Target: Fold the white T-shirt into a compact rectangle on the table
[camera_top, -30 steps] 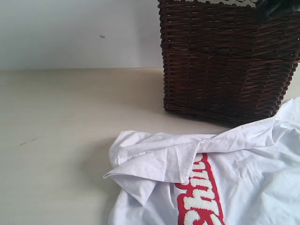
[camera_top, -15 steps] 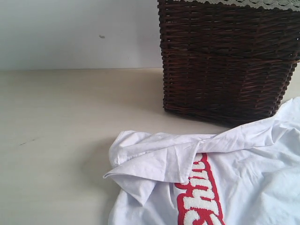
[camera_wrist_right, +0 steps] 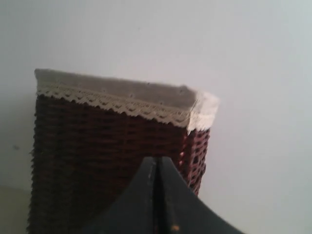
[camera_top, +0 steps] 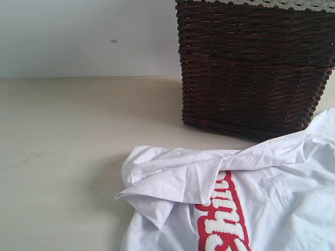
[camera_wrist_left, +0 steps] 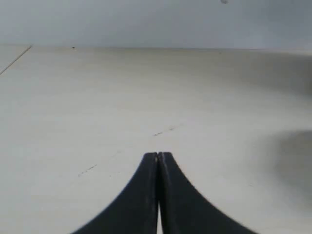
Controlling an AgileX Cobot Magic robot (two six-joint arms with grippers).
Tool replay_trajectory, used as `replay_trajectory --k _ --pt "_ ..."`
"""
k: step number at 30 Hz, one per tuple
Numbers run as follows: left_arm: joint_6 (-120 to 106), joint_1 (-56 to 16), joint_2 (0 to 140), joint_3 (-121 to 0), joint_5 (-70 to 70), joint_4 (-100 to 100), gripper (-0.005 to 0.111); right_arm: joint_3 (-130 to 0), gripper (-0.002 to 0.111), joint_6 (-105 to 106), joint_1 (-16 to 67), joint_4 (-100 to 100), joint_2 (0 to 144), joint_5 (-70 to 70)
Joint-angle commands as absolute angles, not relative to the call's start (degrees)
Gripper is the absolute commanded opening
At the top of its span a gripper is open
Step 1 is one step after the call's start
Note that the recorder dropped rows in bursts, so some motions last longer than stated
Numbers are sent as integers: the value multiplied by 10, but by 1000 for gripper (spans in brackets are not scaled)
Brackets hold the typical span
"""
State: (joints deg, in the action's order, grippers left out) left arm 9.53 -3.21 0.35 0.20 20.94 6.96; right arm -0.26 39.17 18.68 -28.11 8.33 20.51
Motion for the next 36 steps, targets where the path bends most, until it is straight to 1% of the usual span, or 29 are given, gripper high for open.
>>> replay_trajectory --k 1,7,16,21,26,32,34,36 --pt "94 -32 0 0 205 70 0 0 0 394 185 -321 80 115" --pt "94 -32 0 0 205 70 0 0 0 393 185 -321 80 51" --pt "94 -32 0 0 205 70 0 0 0 393 179 -326 80 53" --pt "94 -32 0 0 205 70 0 0 0 364 179 -326 52 40" --pt "94 -32 0 0 205 70 0 0 0 214 179 -297 0 -11" --pt "94 -32 0 0 205 70 0 0 0 -137 179 -32 0 -118" --pt "94 -32 0 0 205 70 0 0 0 -147 179 22 0 -126" --pt "94 -32 0 0 205 70 0 0 0 -141 179 31 0 -130"
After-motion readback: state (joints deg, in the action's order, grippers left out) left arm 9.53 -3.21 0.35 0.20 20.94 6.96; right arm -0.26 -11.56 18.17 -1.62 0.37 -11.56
